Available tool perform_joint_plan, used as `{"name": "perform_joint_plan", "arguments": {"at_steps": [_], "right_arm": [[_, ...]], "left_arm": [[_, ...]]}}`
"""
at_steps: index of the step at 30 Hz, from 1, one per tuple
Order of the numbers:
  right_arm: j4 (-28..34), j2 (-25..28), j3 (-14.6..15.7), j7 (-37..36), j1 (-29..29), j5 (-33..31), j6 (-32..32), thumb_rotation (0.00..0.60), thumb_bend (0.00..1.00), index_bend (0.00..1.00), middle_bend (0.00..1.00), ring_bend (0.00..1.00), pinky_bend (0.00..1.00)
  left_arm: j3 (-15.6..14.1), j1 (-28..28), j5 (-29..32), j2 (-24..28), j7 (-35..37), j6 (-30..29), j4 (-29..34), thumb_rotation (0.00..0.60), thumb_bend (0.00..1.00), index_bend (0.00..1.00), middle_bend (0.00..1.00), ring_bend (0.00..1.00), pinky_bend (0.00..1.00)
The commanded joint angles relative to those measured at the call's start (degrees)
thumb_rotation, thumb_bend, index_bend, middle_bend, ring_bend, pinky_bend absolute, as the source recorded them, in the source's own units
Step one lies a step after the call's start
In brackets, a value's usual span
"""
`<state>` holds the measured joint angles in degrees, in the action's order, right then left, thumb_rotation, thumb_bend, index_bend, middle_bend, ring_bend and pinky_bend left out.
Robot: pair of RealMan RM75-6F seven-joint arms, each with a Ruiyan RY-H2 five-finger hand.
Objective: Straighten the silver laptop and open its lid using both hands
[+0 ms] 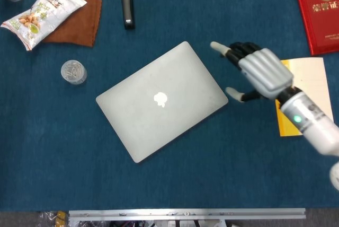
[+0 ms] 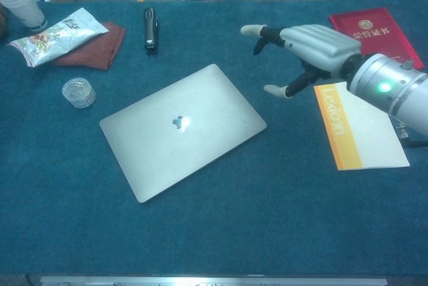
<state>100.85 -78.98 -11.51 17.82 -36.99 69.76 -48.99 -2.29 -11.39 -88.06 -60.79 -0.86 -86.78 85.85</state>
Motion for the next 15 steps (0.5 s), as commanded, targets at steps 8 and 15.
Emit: {"name": "perform_joint_plan", "arguments": {"at_steps": [8, 15], "right_arm": [[-10.3, -9.0, -1.5, -0.9, -6.6, -4.2, 3.6, 0.218, 0.24, 0.01, 0.26, 0.15, 0.20], [-19.0, -15.7, -3.0, -1.2, -11.2, -7.3, 5.6, 0.218, 0.28, 0.01, 0.28, 0.15, 0.19]], "left_arm": [[0.9, 1.1, 0.9, -0.6, 0.2, 0.8, -1.1, 0.600, 0.24, 0.00, 0.00, 0.00, 0.00], [1.8, 1.6, 1.6, -1.3, 0.8, 1.1, -2.4, 0.600, 0.24, 0.00, 0.00, 0.00, 0.00]]}}
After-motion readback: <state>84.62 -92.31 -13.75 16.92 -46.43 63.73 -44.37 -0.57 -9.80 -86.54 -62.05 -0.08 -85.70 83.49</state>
